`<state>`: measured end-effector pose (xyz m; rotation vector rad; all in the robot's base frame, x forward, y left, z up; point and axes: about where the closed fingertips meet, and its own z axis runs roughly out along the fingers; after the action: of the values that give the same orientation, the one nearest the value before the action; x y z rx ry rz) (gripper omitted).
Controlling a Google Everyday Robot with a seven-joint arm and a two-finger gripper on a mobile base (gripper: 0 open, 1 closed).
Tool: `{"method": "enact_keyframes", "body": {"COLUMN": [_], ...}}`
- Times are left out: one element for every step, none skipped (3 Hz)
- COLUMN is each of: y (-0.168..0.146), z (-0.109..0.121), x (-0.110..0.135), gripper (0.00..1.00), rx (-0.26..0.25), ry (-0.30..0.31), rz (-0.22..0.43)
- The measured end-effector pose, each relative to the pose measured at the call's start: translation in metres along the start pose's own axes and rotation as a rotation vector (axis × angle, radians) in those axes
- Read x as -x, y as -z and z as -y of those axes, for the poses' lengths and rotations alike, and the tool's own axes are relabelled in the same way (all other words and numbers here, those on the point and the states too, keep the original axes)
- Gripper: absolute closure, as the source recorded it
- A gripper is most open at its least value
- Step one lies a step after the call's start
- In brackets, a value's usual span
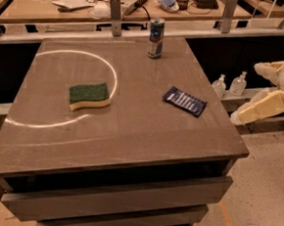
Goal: Move rxbar blueberry near sponge
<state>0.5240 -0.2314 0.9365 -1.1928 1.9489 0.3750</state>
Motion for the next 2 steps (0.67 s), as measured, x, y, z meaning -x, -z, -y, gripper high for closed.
{"method": "enact_keyframes", "body": {"y": [-0.002, -0.014], "z": [-0.001, 0.006], "x": [0.002, -0.01], "gripper": [0.0, 0.0], "rx": [0.005, -0.006], "ry": [-0.001, -0.054], "rz": [0.008, -0.004]}}
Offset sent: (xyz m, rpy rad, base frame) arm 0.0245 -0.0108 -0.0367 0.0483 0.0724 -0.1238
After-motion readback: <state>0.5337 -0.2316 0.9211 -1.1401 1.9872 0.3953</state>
